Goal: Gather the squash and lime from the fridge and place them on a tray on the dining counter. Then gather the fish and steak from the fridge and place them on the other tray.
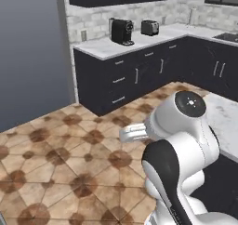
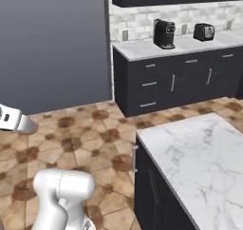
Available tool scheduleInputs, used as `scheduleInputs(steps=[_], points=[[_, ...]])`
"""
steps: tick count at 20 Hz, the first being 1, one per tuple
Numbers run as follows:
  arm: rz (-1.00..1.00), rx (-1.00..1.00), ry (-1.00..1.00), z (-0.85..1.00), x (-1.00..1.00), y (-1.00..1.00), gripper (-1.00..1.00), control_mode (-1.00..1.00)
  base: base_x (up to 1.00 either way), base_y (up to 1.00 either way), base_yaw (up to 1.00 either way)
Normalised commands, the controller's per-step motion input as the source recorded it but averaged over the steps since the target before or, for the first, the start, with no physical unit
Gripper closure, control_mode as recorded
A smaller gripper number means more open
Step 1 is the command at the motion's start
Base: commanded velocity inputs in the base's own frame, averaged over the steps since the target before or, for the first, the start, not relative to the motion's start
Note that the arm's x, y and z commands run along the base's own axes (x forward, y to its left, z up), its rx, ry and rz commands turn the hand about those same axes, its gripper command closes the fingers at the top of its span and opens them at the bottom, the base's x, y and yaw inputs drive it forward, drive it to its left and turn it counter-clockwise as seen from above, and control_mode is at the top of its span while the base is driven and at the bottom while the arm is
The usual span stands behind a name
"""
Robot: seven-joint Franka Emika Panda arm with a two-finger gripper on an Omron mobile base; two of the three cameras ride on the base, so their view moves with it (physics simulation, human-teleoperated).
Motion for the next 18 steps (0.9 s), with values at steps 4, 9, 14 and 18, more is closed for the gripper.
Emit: scheduleInputs(steps=[4, 9, 14, 18], points=[[0.00, 0.00, 0.00, 0.00, 0.00, 0.00, -1.00, 1.00, 0.22, -0.02, 0.42], [0.00, 0.00, 0.00, 0.00, 0.00, 0.00, -1.00, 1.00, 0.17, -0.49, 0.31], [0.00, 0.00, 0.00, 0.00, 0.00, 0.00, -1.00, 1.00, 0.25, -0.47, 0.28], [0.00, 0.00, 0.00, 0.00, 0.00, 0.00, -1.00, 1.00, 0.55, -0.08, 0.20]])
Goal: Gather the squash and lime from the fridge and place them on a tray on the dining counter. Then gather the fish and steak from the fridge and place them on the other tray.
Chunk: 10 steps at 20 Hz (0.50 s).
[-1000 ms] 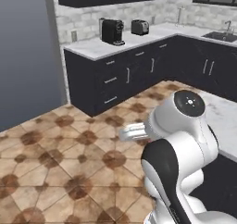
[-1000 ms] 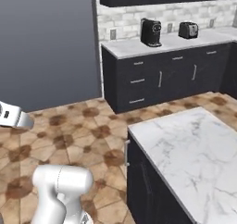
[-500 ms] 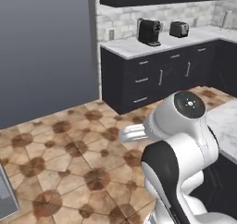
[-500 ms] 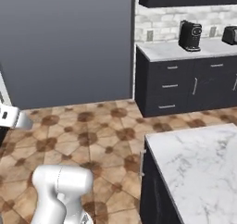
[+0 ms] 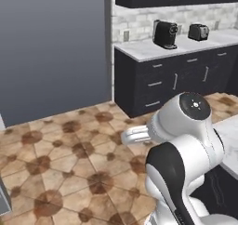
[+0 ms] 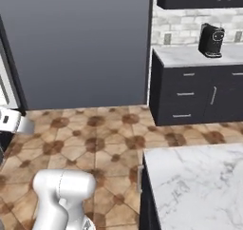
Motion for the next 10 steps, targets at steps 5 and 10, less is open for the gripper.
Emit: scheduleInputs(steps=[5, 10], points=[[0.00, 0.00, 0.00, 0.00, 0.00, 0.00, -1.00, 1.00, 0.70, 0.00, 0.17], [0.00, 0.00, 0.00, 0.00, 0.00, 0.00, -1.00, 1.00, 0.55, 0.00, 0.20]])
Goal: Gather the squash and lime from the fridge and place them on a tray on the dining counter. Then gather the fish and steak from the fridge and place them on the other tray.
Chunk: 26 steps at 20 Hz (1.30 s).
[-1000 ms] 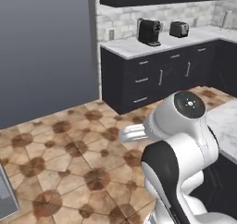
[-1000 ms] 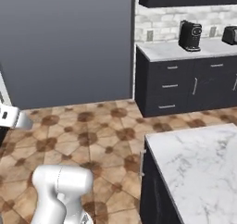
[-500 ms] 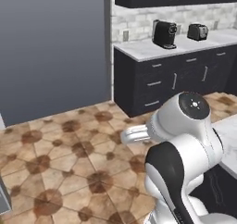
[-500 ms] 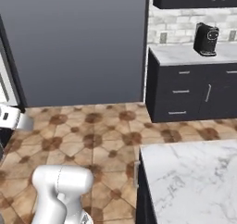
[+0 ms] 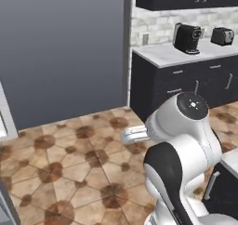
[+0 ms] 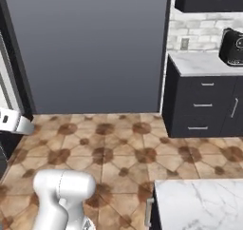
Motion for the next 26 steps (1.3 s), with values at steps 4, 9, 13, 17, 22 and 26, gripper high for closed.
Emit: scheduleInputs(steps=[4, 9, 13, 17, 22, 26], points=[[0.00, 0.00, 0.00, 0.00, 0.00, 0.00, -1.00, 1.00, 0.40, 0.00, 0.32], [0.00, 0.00, 0.00, 0.00, 0.00, 0.00, -1.00, 1.00, 0.47, -0.02, 0.37], [0.00, 0.00, 0.00, 0.00, 0.00, 0.00, -1.00, 1.00, 0.55, 0.00, 0.36], [0.00, 0.00, 0.00, 0.00, 0.00, 0.00, -1.00, 1.00, 0.46, 0.00, 0.36], [0.00, 0.00, 0.00, 0.00, 0.00, 0.00, -1.00, 1.00, 0.51, -0.01, 0.35], [0.00, 0.00, 0.00, 0.00, 0.00, 0.00, -1.00, 1.00, 0.56, 0.00, 0.35]])
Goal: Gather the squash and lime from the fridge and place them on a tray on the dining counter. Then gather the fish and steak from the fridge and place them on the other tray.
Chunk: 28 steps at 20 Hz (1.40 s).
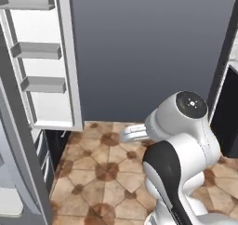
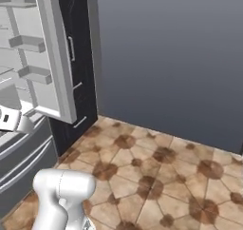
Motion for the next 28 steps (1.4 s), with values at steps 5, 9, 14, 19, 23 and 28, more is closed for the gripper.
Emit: scheduleInputs(steps=[5, 9, 14, 19, 23, 28], points=[[0.00, 0.00, 0.00, 0.00, 0.00, 0.00, -1.00, 1.00, 0.47, -0.02, 0.37], [0.00, 0.00, 0.00, 0.00, 0.00, 0.00, -1.00, 1.00, 0.42, -0.05, 0.40], [0.00, 0.00, 0.00, 0.00, 0.00, 0.00, -1.00, 1.00, 0.42, -0.26, 0.44], [0.00, 0.00, 0.00, 0.00, 0.00, 0.00, -1.00, 1.00, 0.55, -0.33, 0.43], [0.00, 0.00, 0.00, 0.00, 0.00, 0.00, -1.00, 1.00, 0.52, -0.34, 0.42], [0.00, 0.00, 0.00, 0.00, 0.00, 0.00, -1.00, 1.00, 0.55, -0.24, 0.42]])
